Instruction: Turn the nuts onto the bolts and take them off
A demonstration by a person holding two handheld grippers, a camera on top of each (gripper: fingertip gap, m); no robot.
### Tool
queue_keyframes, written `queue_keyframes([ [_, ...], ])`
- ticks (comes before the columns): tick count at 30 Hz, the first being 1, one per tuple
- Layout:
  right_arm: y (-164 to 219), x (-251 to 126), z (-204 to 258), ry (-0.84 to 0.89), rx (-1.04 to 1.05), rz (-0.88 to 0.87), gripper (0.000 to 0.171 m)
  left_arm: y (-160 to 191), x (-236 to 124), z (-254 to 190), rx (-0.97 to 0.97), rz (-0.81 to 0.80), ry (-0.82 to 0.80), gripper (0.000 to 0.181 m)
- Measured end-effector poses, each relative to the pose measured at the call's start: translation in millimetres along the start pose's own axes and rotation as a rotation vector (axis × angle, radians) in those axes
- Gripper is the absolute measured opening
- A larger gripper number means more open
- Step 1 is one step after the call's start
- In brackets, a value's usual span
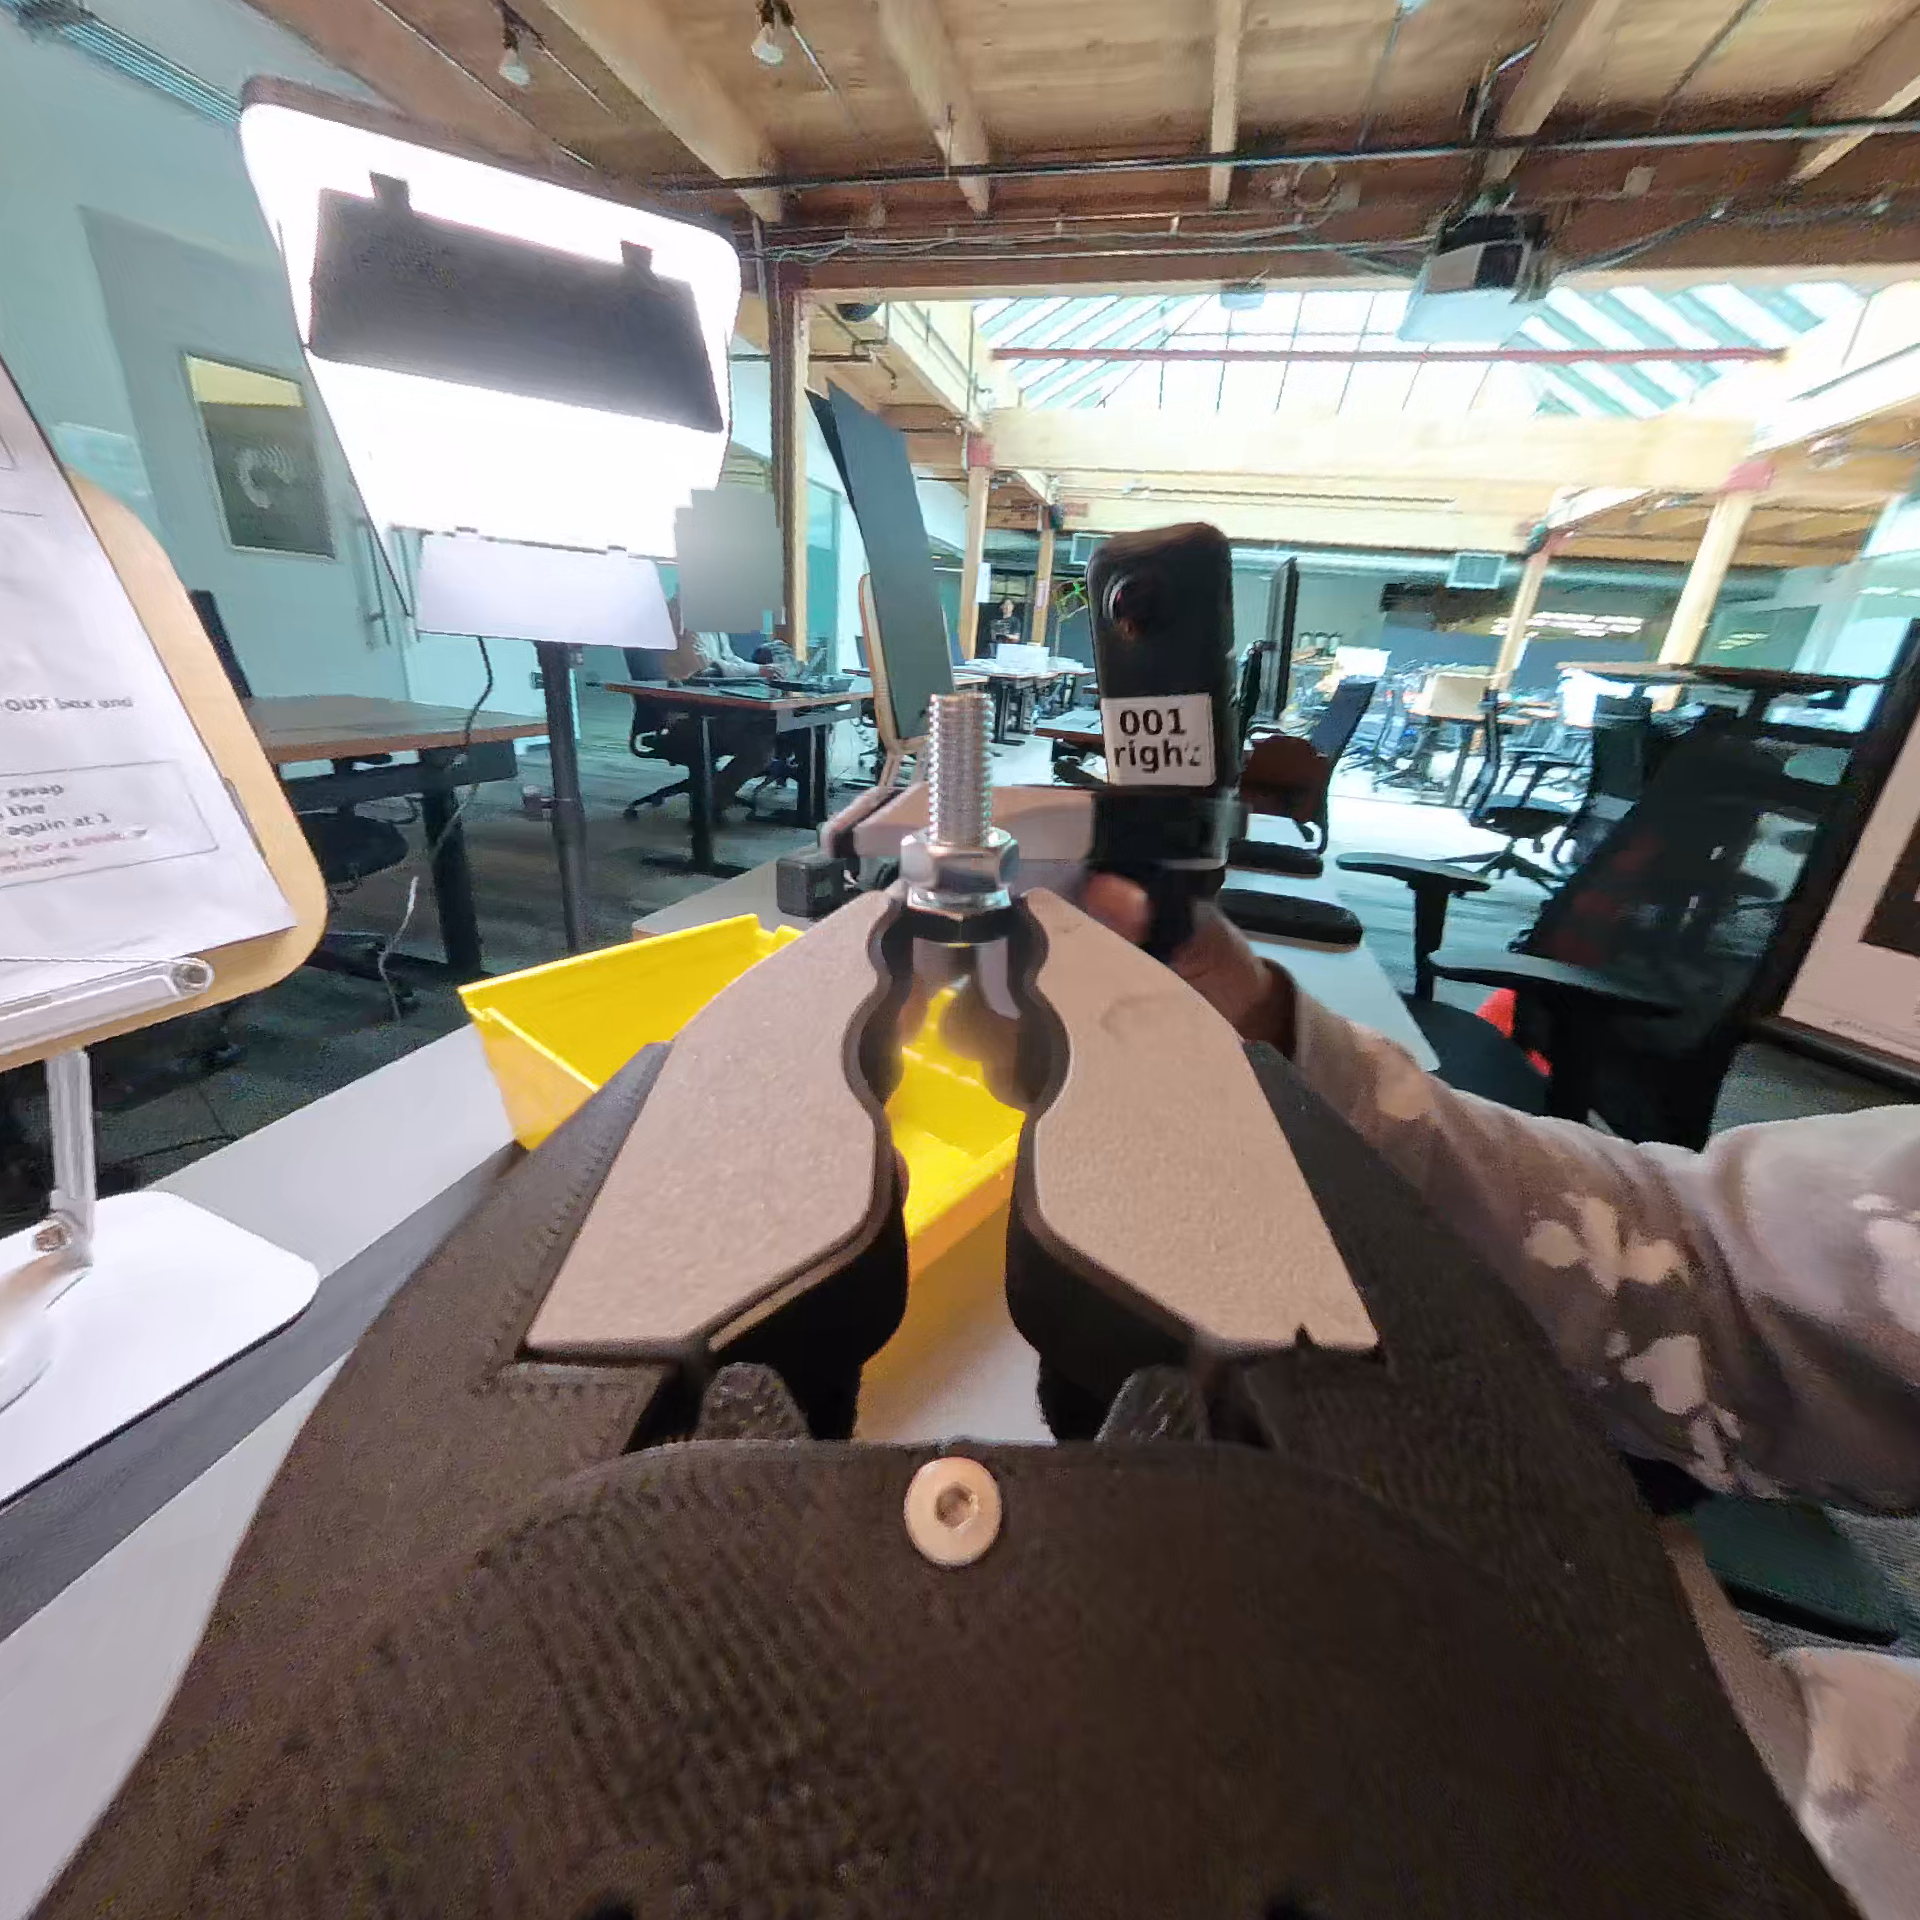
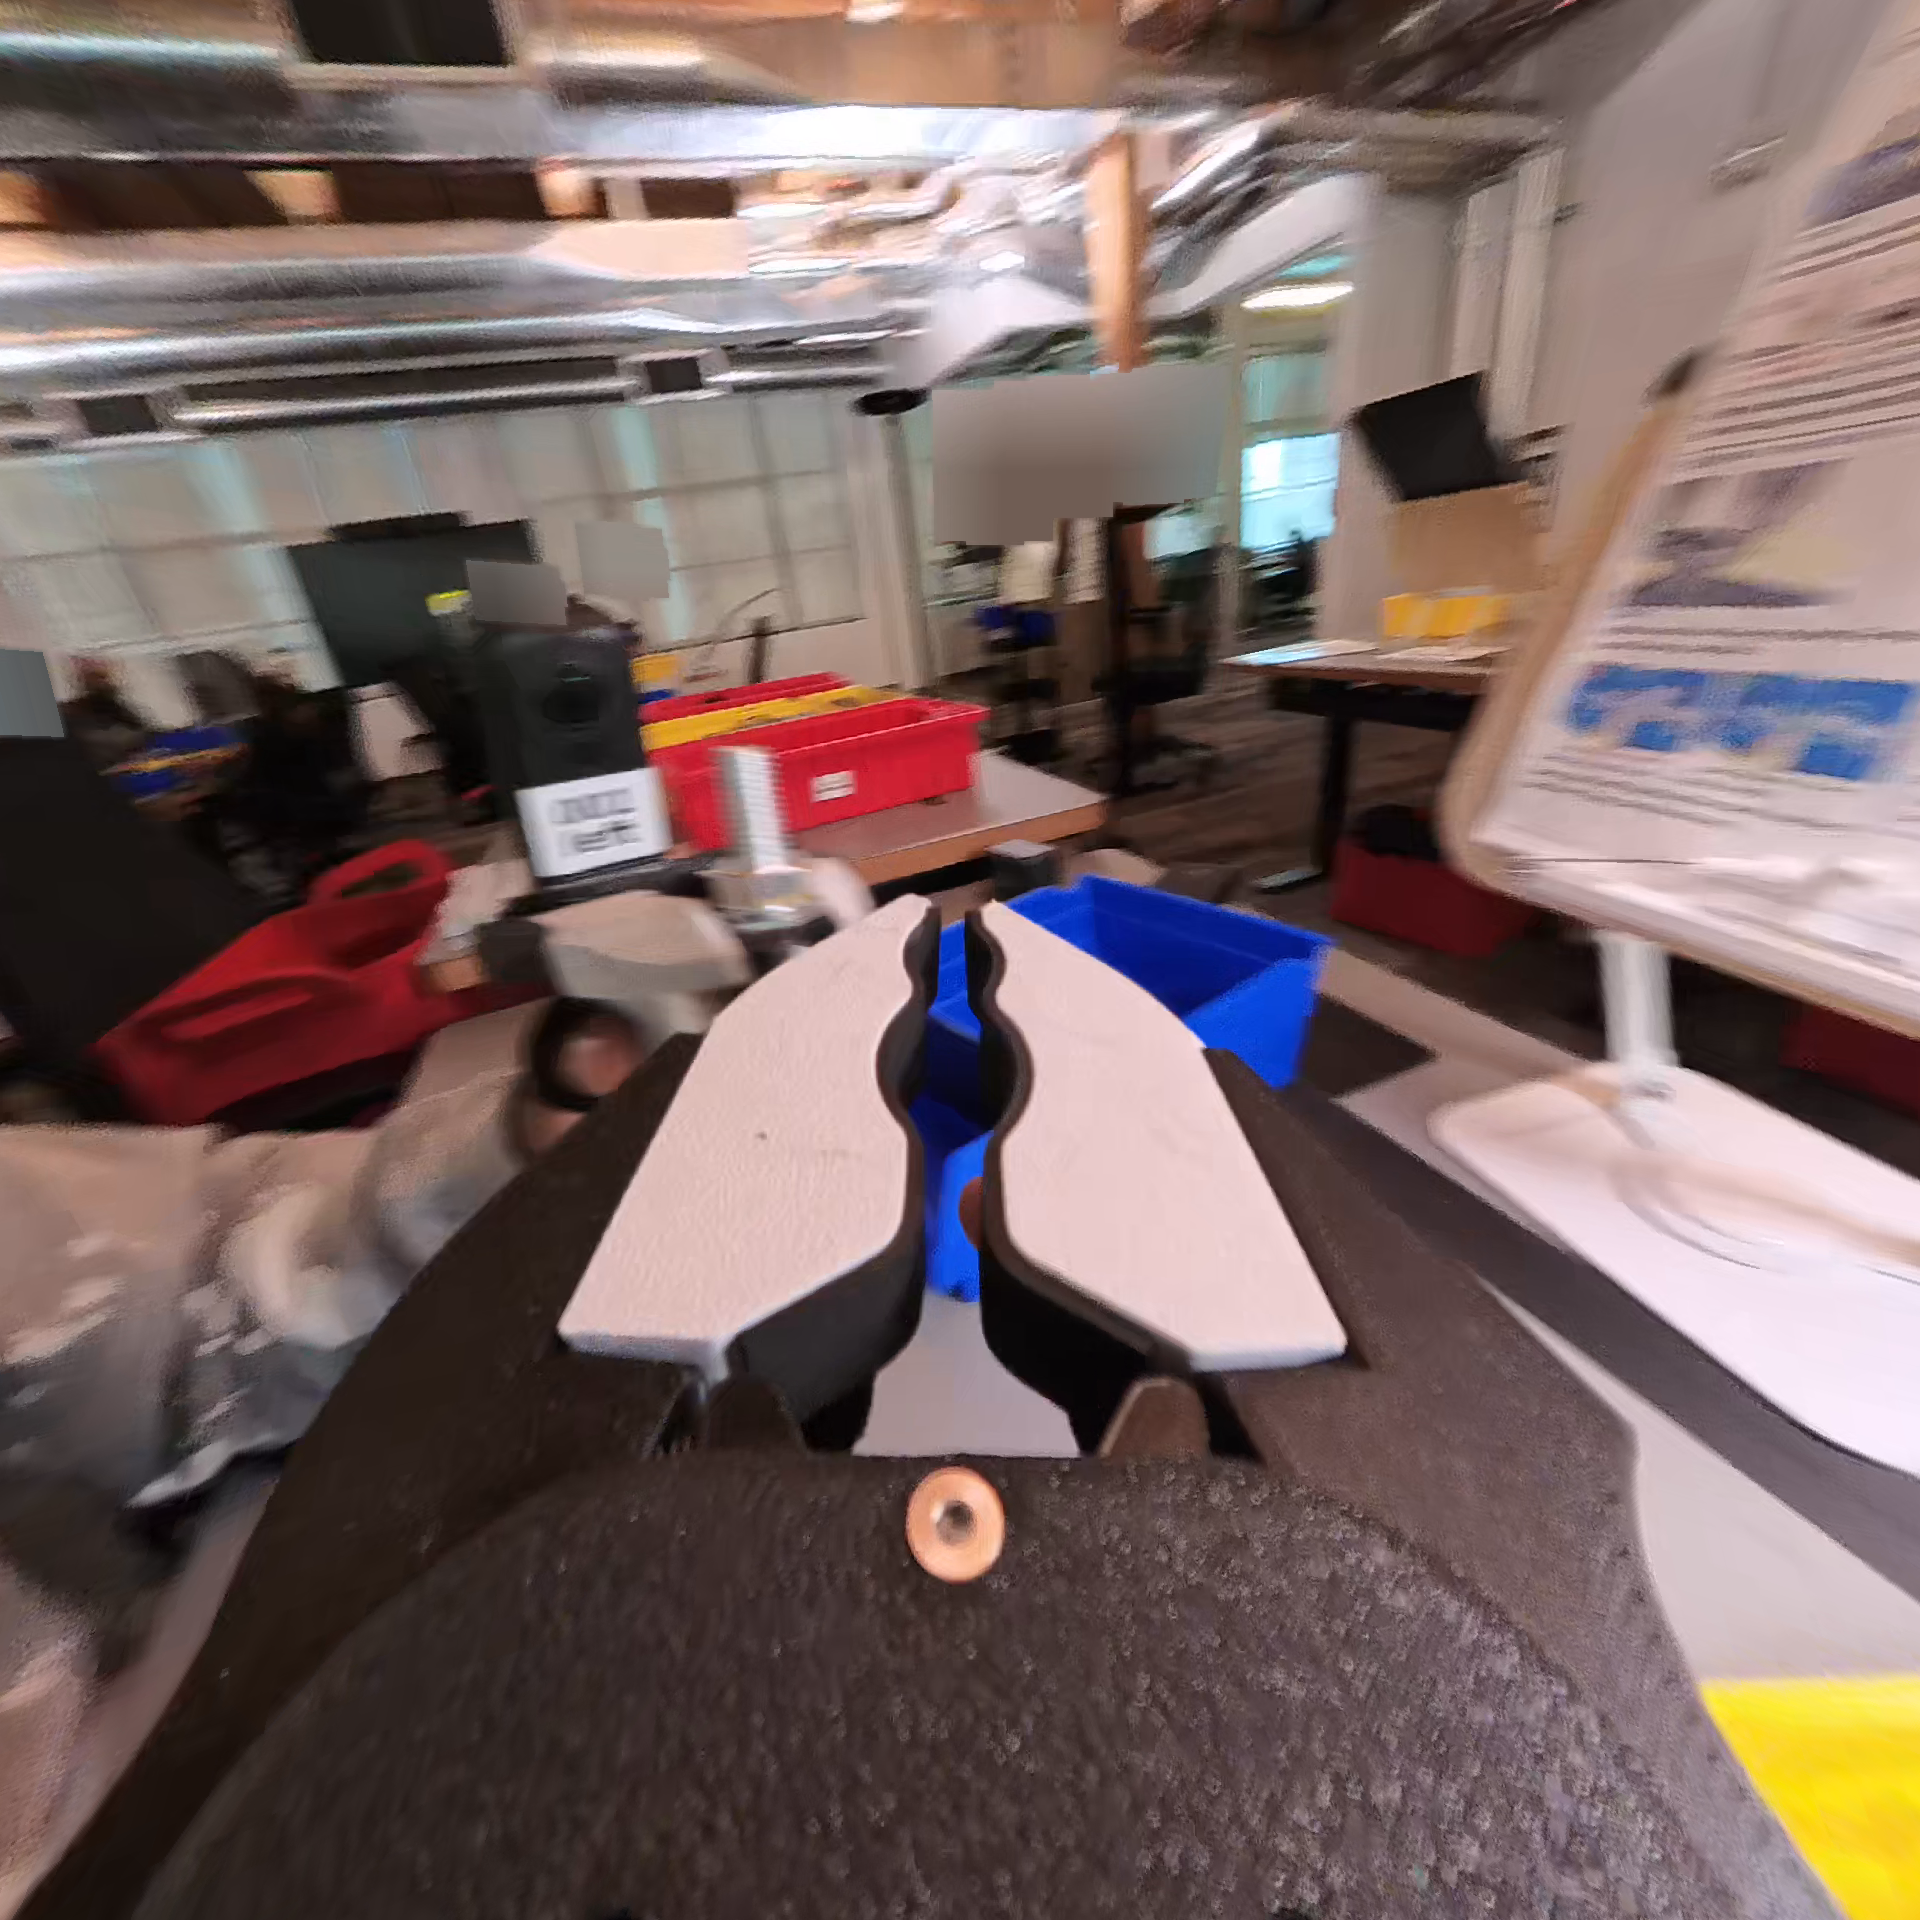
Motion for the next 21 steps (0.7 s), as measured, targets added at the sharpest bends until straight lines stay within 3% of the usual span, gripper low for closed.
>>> queue_keyframes([
  [3,-6,-11,-12,0.042,-0.012,-0.023,0.009,-4,-3,3,0.041,0.008,-0.030,0.018],
  [10,4,12,27,-0.095,-0.006,0.023,0.036,6,1,5,0.041,0.051,-0.049,0.018],
  [14,4,10,19,-0.086,0.035,0.021,0.035,4,0,6,0.053,0.041,-0.059,0.018],
  [15,2,6,9,-0.033,0.044,0.007,0.017,0,-2,5,0.039,0.019,-0.041,0.018],
  [21,-2,7,19,-0.067,0.014,-0.006,0.033,-2,-3,7,0.058,0.028,-0.060,0.018],
])
Point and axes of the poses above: each gripper's, where its closed fingertips meet, x out along the fingers, y out of its underside, z = x × y across the jaws, the point moved 1 cm from there along -x, back along the fingers, and after that the axes turned 2 degrees about -z, right-handed, at the moved point
